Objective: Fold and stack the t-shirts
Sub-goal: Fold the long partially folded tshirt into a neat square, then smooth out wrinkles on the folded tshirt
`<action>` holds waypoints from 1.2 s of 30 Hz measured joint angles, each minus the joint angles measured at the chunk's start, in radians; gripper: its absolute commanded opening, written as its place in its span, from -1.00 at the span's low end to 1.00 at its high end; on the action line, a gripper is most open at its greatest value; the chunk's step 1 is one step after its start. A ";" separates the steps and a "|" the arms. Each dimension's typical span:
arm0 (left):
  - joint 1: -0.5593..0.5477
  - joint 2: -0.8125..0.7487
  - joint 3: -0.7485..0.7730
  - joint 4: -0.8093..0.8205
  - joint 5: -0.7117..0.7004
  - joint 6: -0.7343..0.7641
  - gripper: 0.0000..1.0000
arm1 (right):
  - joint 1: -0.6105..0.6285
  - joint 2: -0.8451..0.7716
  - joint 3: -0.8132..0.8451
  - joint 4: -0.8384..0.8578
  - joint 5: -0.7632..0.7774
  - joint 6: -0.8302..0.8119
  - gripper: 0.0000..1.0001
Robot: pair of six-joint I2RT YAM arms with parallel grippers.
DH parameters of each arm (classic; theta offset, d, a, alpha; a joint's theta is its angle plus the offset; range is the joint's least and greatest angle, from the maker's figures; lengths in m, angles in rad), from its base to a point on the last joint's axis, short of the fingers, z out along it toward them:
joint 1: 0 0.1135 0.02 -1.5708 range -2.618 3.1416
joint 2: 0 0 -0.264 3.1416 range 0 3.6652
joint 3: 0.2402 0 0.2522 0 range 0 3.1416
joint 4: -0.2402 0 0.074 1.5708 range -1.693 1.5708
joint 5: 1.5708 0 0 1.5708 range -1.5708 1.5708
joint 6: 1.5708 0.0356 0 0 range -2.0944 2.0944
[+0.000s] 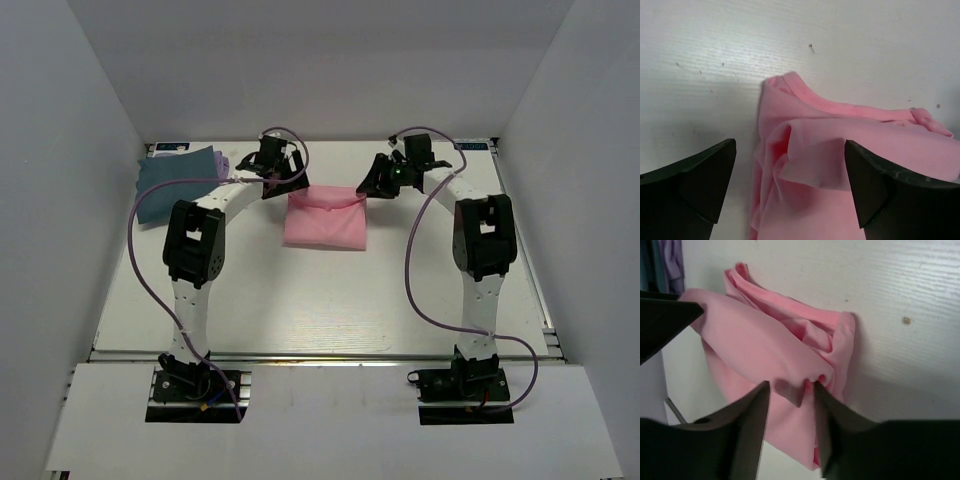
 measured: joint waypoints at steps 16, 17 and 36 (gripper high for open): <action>0.023 -0.140 -0.133 0.116 0.300 0.120 0.99 | 0.011 -0.226 -0.133 0.078 -0.074 -0.005 0.81; 0.019 -0.148 -0.146 0.128 0.328 0.126 0.99 | 0.016 -0.233 -0.143 0.089 -0.084 -0.005 0.81; 0.021 0.073 0.040 0.162 0.464 0.207 0.99 | 0.052 0.009 0.002 0.146 -0.161 0.037 0.81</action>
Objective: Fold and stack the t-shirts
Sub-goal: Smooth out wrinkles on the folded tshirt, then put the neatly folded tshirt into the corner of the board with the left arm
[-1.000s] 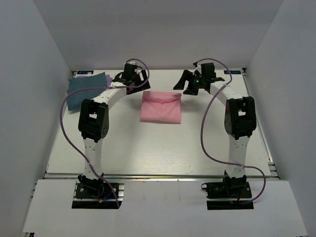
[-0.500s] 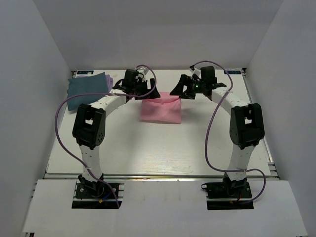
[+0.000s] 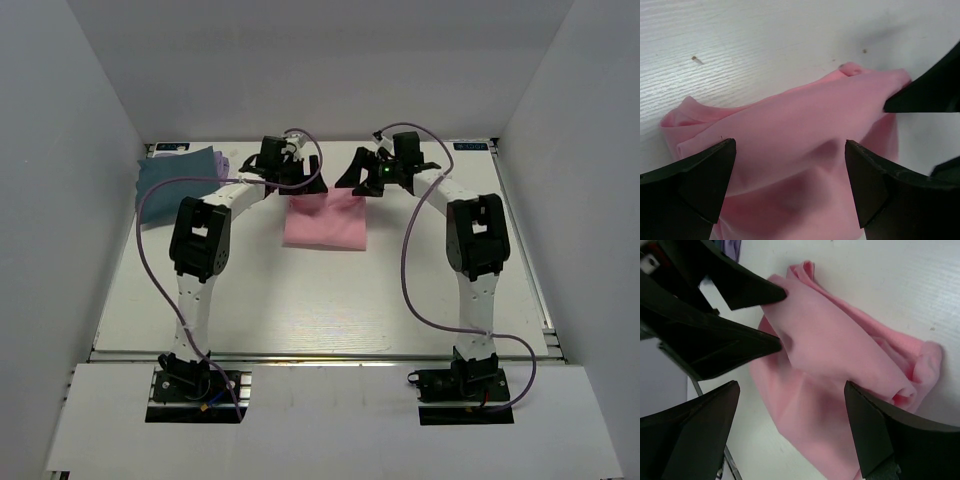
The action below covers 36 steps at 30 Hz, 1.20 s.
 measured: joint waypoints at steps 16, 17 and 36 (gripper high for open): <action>0.046 0.165 0.250 -0.027 -0.151 -0.003 0.99 | -0.034 0.196 0.106 0.074 0.072 0.158 0.81; 0.048 0.169 0.254 -0.028 -0.157 -0.003 0.99 | -0.035 0.196 0.106 0.074 0.072 0.158 0.81; 0.025 -0.168 -0.081 -0.135 -0.307 -0.008 0.96 | -0.033 -0.536 -0.510 0.100 0.308 -0.016 0.81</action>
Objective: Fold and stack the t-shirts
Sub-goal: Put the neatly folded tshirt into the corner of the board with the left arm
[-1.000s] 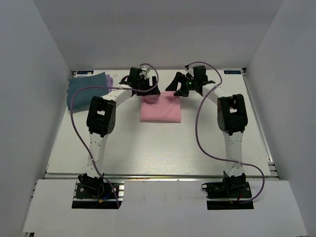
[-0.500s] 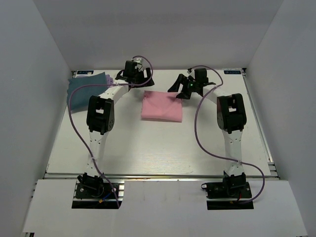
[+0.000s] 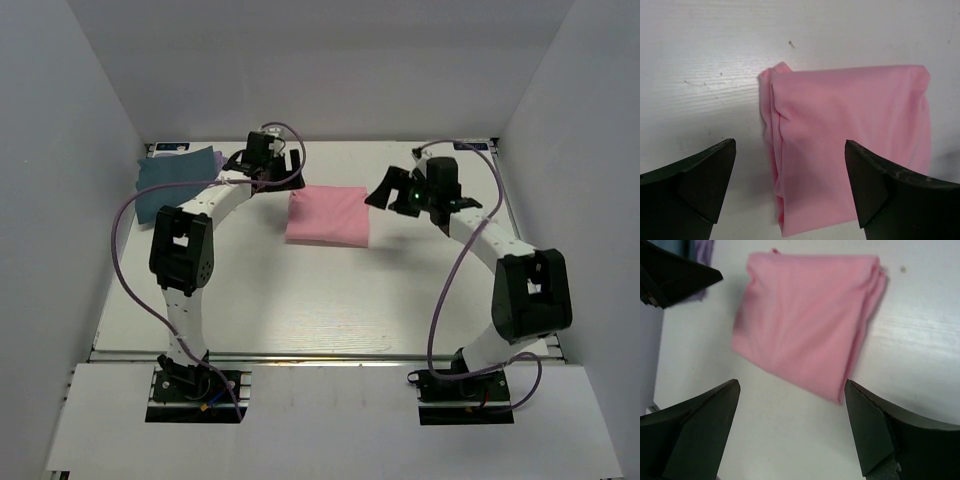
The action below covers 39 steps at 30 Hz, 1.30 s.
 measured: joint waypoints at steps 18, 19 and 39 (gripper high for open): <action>-0.102 0.166 0.006 -0.043 -0.035 0.004 0.03 | 0.000 -0.393 -0.368 -0.061 0.101 -0.046 0.81; -0.105 0.170 0.010 -0.043 -0.039 0.001 -0.06 | -0.001 -0.416 -0.383 -0.067 0.109 -0.051 0.81; -0.116 0.085 0.036 -0.109 -0.254 0.267 -1.00 | -0.006 -0.632 -0.486 -0.190 0.221 -0.109 0.81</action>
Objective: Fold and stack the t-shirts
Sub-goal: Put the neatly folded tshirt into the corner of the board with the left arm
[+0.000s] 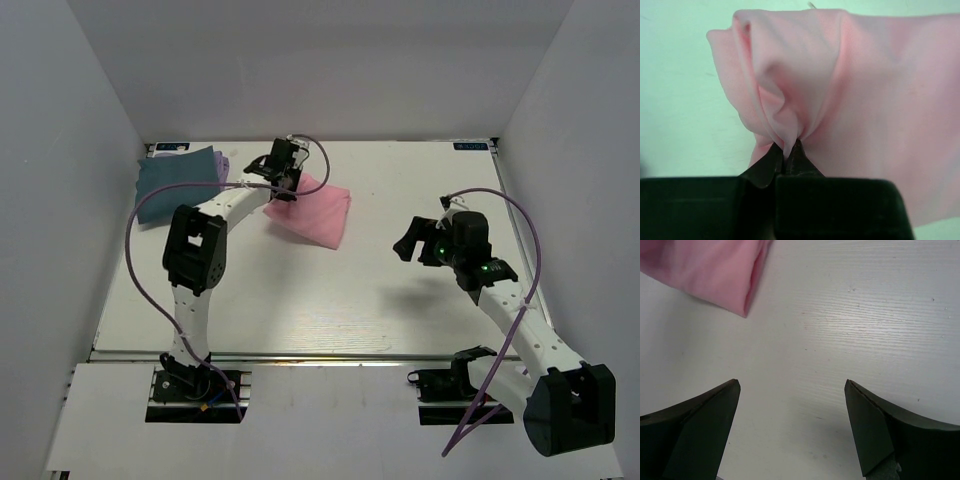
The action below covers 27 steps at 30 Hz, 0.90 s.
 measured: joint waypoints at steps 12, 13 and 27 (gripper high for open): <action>0.098 -0.195 0.003 0.013 -0.146 0.254 -1.00 | -0.001 -0.001 -0.003 -0.007 0.031 -0.021 0.81; 0.109 -0.195 0.007 0.012 -0.151 0.270 -1.00 | -0.001 -0.001 -0.003 -0.011 0.034 -0.024 0.81; 0.258 -0.195 0.084 0.040 -0.203 0.415 -1.00 | -0.001 0.000 0.016 -0.058 0.061 -0.038 0.81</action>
